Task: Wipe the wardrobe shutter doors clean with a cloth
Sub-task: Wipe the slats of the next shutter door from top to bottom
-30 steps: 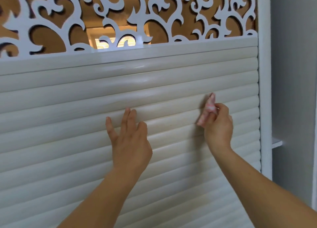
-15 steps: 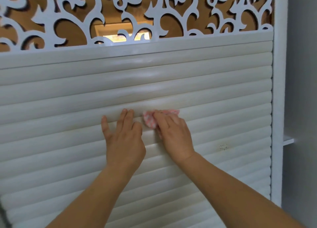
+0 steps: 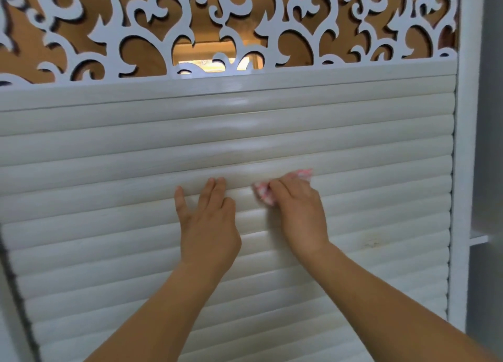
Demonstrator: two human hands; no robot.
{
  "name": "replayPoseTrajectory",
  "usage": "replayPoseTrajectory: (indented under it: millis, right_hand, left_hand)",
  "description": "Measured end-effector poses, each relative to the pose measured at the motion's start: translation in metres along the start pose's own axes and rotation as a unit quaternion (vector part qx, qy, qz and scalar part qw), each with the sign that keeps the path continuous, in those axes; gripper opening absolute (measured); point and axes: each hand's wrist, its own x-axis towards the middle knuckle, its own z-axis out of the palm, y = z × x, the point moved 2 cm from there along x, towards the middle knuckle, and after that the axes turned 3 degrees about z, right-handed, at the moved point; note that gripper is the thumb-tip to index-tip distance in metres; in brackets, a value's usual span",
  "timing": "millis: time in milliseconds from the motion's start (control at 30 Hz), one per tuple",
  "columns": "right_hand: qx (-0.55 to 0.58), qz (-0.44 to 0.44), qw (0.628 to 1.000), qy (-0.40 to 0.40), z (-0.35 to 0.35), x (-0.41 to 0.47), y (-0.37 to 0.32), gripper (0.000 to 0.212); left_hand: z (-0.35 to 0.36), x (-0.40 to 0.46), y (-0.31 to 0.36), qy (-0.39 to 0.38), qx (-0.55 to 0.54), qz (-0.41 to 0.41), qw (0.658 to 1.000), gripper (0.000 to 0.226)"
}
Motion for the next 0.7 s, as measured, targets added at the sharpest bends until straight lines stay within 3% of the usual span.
replayPoseTrajectory:
  millis: [100, 200, 267, 333, 367, 400, 500, 633, 700]
  right_hand:
    - [0.018, -0.087, 0.996, -0.015, 0.008, 0.003, -0.023, 0.028]
    - [0.116, -0.101, 0.988, 0.013, -0.011, 0.011, -0.011, 0.019]
    - [0.239, -0.005, 0.968, 0.073, -0.035, 0.020, -0.004, 0.018]
    - [0.355, 0.170, 0.908, 0.144, -0.045, 0.031, 0.010, 0.021]
    - [0.368, 0.236, 0.883, 0.173, -0.042, 0.036, 0.017, 0.024]
    - [0.338, 0.279, 0.880, 0.182, -0.039, 0.040, 0.020, 0.027]
    - [0.187, 0.234, 0.947, 0.115, -0.020, 0.048, 0.011, 0.031]
    - [0.178, 0.142, 0.971, 0.067, -0.006, 0.052, -0.030, 0.032]
    - [0.113, 0.060, 0.991, 0.044, 0.001, 0.051, -0.046, 0.037]
  left_hand:
    - [0.002, 0.001, -0.001, 0.008, 0.018, 0.015, 1.000, 0.027]
    - [0.008, 0.002, -0.004, 0.048, 0.014, 0.030, 0.998, 0.023]
    - [0.009, 0.001, -0.006, 0.074, 0.013, 0.044, 0.996, 0.018]
    - [0.011, -0.001, -0.006, 0.096, 0.004, 0.052, 0.994, 0.019]
    - [0.013, -0.002, -0.007, 0.100, 0.002, 0.056, 0.993, 0.018]
    - [0.014, -0.002, -0.007, 0.100, -0.001, 0.057, 0.993, 0.017]
    - [0.017, -0.003, -0.007, 0.103, -0.006, 0.061, 0.993, 0.022]
    - [0.018, -0.004, -0.007, 0.096, -0.009, 0.065, 0.993, 0.022]
    - [0.019, -0.006, -0.011, 0.090, -0.003, 0.056, 0.994, 0.027]
